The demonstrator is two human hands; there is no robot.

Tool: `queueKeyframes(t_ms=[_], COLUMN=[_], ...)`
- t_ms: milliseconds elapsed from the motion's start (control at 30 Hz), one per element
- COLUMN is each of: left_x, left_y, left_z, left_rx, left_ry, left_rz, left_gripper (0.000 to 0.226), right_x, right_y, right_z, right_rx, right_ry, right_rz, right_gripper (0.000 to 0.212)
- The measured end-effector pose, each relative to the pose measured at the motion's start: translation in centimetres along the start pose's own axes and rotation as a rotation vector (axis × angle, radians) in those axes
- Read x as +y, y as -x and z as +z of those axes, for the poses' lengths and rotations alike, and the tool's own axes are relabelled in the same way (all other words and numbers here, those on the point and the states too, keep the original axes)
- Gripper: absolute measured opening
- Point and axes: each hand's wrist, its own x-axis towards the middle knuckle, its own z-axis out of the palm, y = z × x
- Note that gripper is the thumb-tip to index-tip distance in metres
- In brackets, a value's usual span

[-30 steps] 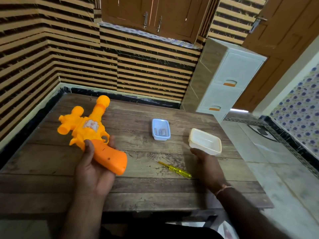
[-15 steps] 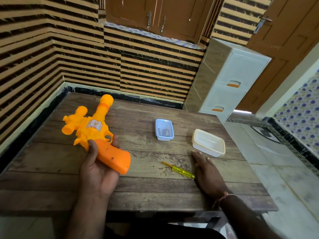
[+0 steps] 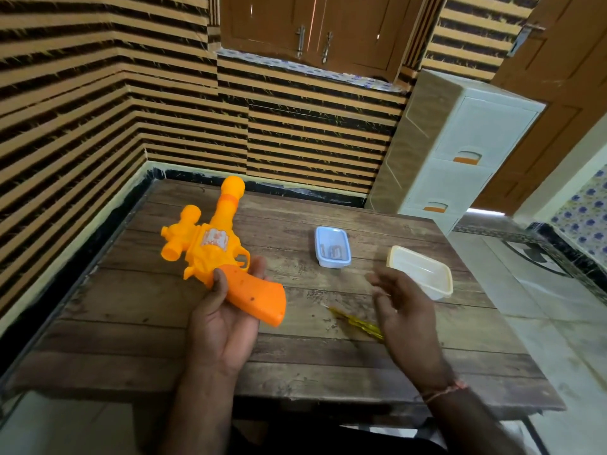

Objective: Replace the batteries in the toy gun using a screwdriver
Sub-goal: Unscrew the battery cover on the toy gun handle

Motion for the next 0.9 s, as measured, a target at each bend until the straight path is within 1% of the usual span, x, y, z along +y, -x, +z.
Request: queueKeyframes(t_ms=[33,67,100,167,200,233,300,333,433,533,633,700,800,833,867,900], left_x=[-0.1,-0.2,-0.4,-0.7,-0.9,-0.9,-0.9,-0.8,-0.3,-0.1,-0.2,-0.1,0.8,1.3,1.9,2.7], left_y=[0.0,0.1,0.2,0.4,0.5,0.5,0.3,0.1,-0.1,-0.2,-0.1,-0.3,-0.6,-0.8,-1.0,-1.1], left_z=[0.1,0.1,0.0,-0.5,-0.7,-1.0,-1.6,-1.8,-1.7,-1.6,-1.6,-1.5,-1.7,-1.8,-1.9,-2.1], left_rx=[0.001,0.013,0.018,0.004,-0.003,-0.006,-0.03,-0.051,-0.107,-0.112,-0.058,-0.002,0.067,0.077,0.075,0.058], left_ry=[0.005,-0.006,-0.028,-0.08,-0.113,-0.146,-0.159,-0.143,-0.084,-0.032,-0.039,-0.024,-0.047,-0.06,-0.077,-0.09], left_rz=[-0.005,-0.017,-0.03,-0.082,-0.104,-0.116,-0.108,-0.091,-0.051,-0.073,-0.07,-0.067,-0.042,-0.023,0.002,0.035], left_gripper=[0.079,0.096,0.105,0.105,0.101,0.096,0.085,0.078,0.07,0.072,0.073,0.084,0.099,0.099,0.095,0.082], right_x=[-1.4,-2.8,-3.9,-5.3,-5.7,-5.9,-5.6,-5.3,-4.1,-2.9,-1.7,-1.2,-1.8,-2.2,-2.8,-3.5], right_y=[0.4,0.8,1.1,1.6,1.8,2.1,2.4,2.5,2.7,3.1,3.5,3.5,3.5,3.5,3.6,3.6], right_z=[1.4,2.8,4.1,6.4,7.4,8.2,9.5,10.0,10.9,11.2,11.6,12.1,12.8,12.9,12.8,12.9], right_rx=[-0.077,-0.167,-0.271,-0.484,-0.556,-0.582,-0.513,-0.472,-0.368,-0.303,-0.241,-0.189,-0.163,-0.167,-0.169,-0.161], right_ry=[0.027,0.084,0.177,0.414,0.525,0.627,0.772,0.801,0.792,0.775,0.749,0.7,0.642,0.612,0.576,0.528], right_rz=[-0.073,-0.163,-0.27,-0.446,-0.495,-0.539,-0.615,-0.624,-0.688,-0.77,-0.825,-0.86,-0.922,-0.946,-0.957,-0.942], right_gripper=[0.03,0.032,0.043,0.065,0.07,0.07,0.06,0.056,0.052,0.049,0.045,0.039,0.033,0.031,0.03,0.029])
